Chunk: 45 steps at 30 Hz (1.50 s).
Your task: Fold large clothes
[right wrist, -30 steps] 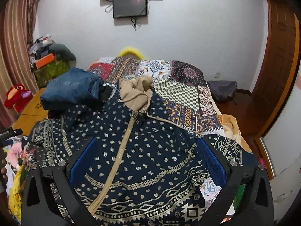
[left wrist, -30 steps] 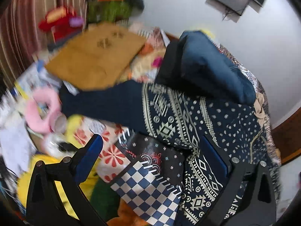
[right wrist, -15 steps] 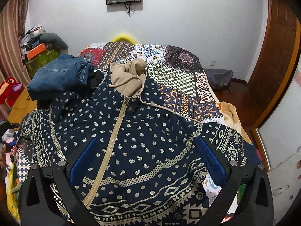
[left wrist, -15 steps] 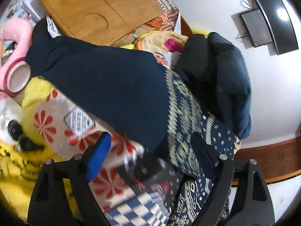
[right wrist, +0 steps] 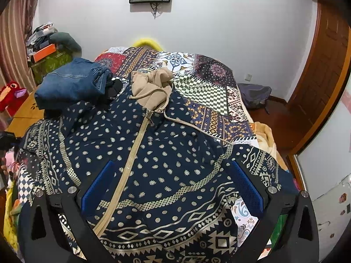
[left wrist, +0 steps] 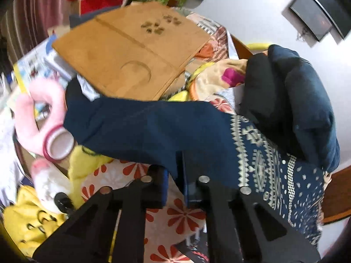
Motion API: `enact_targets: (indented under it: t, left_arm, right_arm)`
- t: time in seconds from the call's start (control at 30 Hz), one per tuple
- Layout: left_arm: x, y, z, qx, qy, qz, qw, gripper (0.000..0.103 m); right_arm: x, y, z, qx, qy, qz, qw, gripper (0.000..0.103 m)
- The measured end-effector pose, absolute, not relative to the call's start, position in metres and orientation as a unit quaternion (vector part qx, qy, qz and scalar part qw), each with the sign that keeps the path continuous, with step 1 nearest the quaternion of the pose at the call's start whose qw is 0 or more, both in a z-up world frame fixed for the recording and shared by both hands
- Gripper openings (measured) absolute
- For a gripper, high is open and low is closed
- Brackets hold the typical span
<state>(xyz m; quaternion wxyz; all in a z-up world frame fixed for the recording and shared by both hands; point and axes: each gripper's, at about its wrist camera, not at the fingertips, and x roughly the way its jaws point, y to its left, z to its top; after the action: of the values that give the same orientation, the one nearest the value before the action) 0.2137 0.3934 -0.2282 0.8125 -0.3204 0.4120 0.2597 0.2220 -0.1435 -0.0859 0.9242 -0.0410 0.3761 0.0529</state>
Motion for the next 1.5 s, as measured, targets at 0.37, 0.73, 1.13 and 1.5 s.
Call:
enact_targets:
  t: [0.37, 0.73, 1.13, 1.5]
  left_arm:
    - [0.238, 0.313, -0.108, -0.209, 0.315, 0.187, 0.907, 0.003]
    - [0.269, 0.184, -0.058, -0.121, 0.292, 0.057, 0.947, 0.003]
    - [0.295, 0.065, -0.142, -0.054, 0.415, -0.046, 0.907, 0.003]
    - [0.280, 0.035, -0.194, 0.019, 0.503, -0.075, 0.861, 0.034]
  right_arm:
    - [0.217, -0.161, -0.081, -0.038, 0.365, 0.048, 0.929, 0.103]
    - [0.211, -0.189, -0.092, -0.029, 0.379, 0.044, 0.924, 0.103]
    - [0.206, -0.206, -0.104, -0.036, 0.399, 0.039, 0.915, 0.103]
    - [0.213, -0.189, -0.102, -0.057, 0.399, 0.050, 0.914, 0.103]
